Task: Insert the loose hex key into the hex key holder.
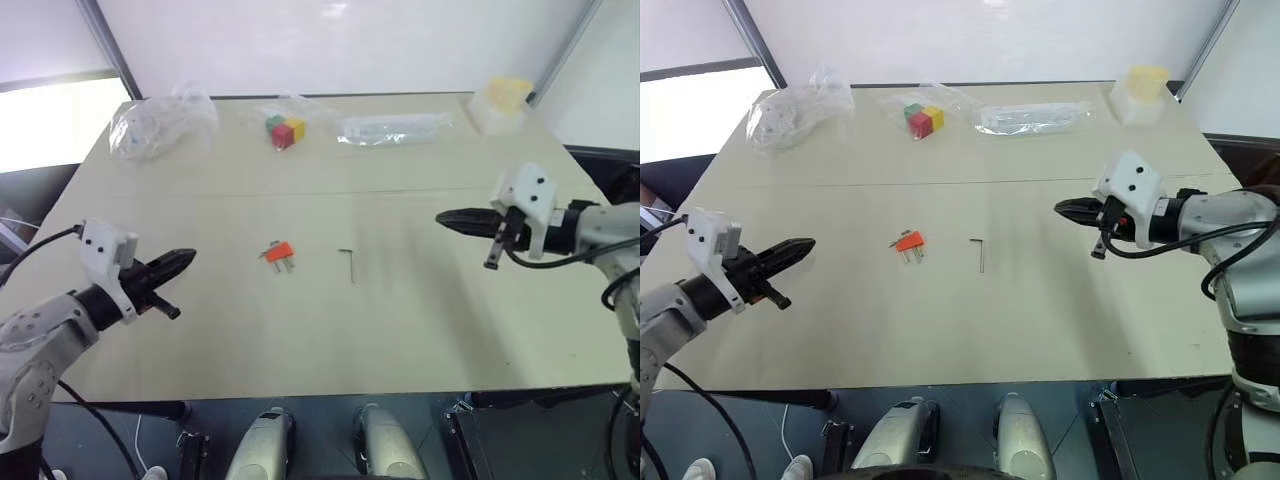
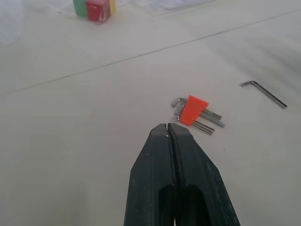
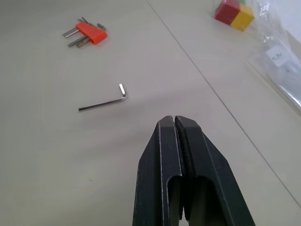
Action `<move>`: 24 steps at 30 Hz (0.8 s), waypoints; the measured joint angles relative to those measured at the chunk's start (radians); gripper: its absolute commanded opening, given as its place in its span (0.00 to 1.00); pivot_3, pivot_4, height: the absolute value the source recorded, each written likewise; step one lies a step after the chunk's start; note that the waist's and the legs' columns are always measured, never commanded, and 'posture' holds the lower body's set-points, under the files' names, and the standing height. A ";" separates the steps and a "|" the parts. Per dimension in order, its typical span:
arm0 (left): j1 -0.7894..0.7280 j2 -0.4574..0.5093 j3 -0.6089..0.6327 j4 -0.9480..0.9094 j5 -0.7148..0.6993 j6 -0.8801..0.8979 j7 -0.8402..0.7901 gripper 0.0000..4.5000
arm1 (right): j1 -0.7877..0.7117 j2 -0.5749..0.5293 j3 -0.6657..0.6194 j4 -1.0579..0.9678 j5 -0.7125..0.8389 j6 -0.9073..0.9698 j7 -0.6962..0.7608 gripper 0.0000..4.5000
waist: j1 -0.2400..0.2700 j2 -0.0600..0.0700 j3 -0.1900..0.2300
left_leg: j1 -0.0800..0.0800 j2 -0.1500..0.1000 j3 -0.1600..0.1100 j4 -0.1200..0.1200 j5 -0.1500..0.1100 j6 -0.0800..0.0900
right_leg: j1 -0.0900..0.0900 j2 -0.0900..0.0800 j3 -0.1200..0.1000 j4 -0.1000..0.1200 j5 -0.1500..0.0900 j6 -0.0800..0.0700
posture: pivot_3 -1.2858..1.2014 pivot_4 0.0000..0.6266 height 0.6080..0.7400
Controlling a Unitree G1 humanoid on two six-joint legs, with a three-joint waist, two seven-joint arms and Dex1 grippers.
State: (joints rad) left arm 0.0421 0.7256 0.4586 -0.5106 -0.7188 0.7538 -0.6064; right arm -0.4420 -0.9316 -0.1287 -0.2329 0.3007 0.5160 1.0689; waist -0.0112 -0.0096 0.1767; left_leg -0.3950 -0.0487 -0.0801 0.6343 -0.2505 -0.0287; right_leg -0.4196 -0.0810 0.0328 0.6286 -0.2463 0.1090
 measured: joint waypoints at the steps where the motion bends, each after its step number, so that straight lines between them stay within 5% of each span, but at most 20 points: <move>1: 0.002 0.000 0.000 -0.003 0.000 0.000 -0.001 0.00 | 0.000 0.000 0.001 0.000 0.000 0.000 0.000 0.01 | 0.000 0.000 0.000 | 0.000 0.000 0.000 0.000 0.000 0.000 | 0.000 0.000 0.000 0.000 0.000 0.000 | 0.52 0.24 1.00; 24: -0.018 -0.006 -0.013 -0.002 0.009 -0.003 0.021 0.00 | 0.001 0.000 0.010 0.001 0.001 -0.004 -0.010 0.01 | 0.000 0.000 0.000 | 0.000 0.001 0.000 0.000 0.000 0.000 | 0.000 0.001 0.000 0.000 0.000 0.000 | 0.52 0.24 1.00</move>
State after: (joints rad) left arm 0.0241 0.7193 0.4456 -0.5130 -0.7097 0.7505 -0.5856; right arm -0.4405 -0.9315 -0.1189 -0.2317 0.3014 0.5116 1.0589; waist -0.0112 -0.0096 0.1767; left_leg -0.3948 -0.0478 -0.0800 0.6342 -0.2505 -0.0288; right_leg -0.4197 -0.0802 0.0328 0.6287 -0.2462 0.1089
